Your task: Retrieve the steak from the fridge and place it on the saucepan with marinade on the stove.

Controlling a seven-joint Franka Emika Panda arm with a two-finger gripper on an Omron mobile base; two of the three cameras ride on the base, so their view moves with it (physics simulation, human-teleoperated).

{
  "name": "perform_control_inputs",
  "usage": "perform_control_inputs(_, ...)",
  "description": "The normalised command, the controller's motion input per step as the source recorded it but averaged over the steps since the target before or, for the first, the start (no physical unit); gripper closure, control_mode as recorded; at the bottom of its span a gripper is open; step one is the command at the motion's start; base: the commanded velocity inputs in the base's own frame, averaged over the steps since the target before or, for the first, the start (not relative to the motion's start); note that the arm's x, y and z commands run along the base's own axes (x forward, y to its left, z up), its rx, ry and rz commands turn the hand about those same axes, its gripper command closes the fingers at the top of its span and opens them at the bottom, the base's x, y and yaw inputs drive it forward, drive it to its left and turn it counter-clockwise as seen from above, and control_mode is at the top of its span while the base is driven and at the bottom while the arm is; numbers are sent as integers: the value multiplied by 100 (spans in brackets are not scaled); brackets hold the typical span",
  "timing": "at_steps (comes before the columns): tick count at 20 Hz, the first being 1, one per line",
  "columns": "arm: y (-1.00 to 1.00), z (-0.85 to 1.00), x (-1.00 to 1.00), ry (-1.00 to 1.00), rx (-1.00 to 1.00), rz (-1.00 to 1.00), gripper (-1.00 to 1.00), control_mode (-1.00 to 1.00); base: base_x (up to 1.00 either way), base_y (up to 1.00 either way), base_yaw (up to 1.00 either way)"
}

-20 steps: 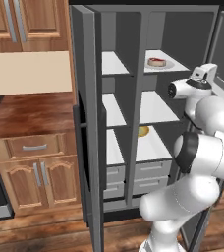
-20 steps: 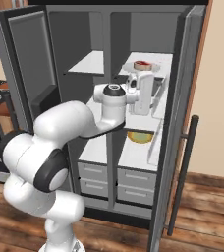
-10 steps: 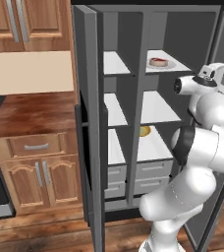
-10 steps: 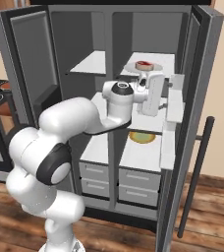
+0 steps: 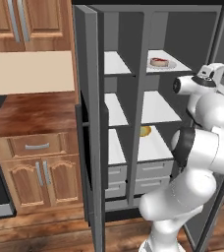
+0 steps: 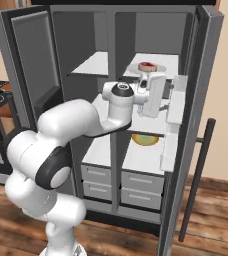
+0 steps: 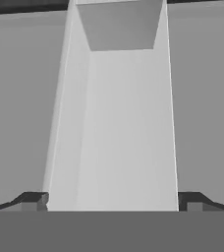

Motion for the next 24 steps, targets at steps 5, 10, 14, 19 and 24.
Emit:
perform_control_inputs(5,44,37,-75,-10,3,17,-100,-100,0,0,0)
perform_control_inputs(10,56,47,-71,-6,8,27,-100,-100,0,0,0)
perform_control_inputs(14,57,34,-53,-2,11,29,-100,-100,0,0,0)
perform_control_inputs(19,56,3,-41,0,13,32,-100,-100,0,0,0)
perform_control_inputs(24,46,0,-26,1,19,31,-100,-100,0,0,0)
